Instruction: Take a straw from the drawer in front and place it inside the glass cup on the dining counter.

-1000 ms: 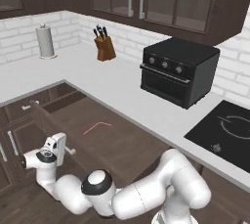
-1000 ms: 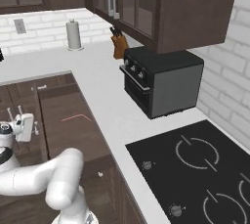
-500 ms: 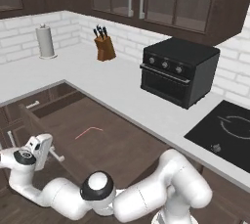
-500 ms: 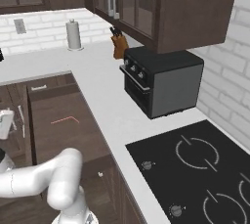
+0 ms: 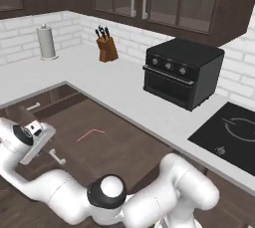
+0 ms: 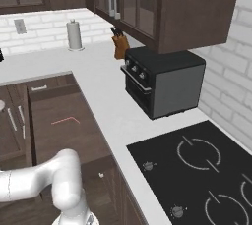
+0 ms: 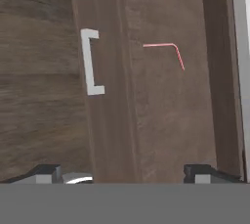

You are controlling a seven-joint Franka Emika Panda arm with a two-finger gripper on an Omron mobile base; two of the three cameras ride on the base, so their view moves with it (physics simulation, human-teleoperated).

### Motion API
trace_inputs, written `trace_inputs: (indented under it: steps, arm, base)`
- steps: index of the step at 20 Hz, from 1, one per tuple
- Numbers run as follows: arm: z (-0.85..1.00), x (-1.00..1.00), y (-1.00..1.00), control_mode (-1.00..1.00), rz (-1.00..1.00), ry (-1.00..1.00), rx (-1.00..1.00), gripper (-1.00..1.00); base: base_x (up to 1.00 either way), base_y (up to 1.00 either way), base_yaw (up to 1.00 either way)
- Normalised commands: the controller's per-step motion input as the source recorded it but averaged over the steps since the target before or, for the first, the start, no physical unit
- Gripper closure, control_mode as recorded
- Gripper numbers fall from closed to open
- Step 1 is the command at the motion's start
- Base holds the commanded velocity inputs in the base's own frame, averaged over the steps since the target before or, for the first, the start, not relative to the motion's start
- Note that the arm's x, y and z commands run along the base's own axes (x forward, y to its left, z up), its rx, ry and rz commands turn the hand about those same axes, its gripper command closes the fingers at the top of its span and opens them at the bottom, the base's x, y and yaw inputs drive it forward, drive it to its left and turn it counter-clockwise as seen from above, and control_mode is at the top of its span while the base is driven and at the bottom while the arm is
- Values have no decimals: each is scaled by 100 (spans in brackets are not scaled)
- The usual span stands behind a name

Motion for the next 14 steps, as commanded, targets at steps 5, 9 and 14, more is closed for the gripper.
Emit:
trace_inputs:
  steps: [5,9,14]
  arm:
    - [88,-27,-100,-100,-11,15,36,-100]
    - [25,0,-100,-100,-11,12,21,-100]
    - [-14,39,-87,-100,-2,9,0,-100]
  base:
    - [0,0,0]
    - [0,0,0]
    - [0,0,0]
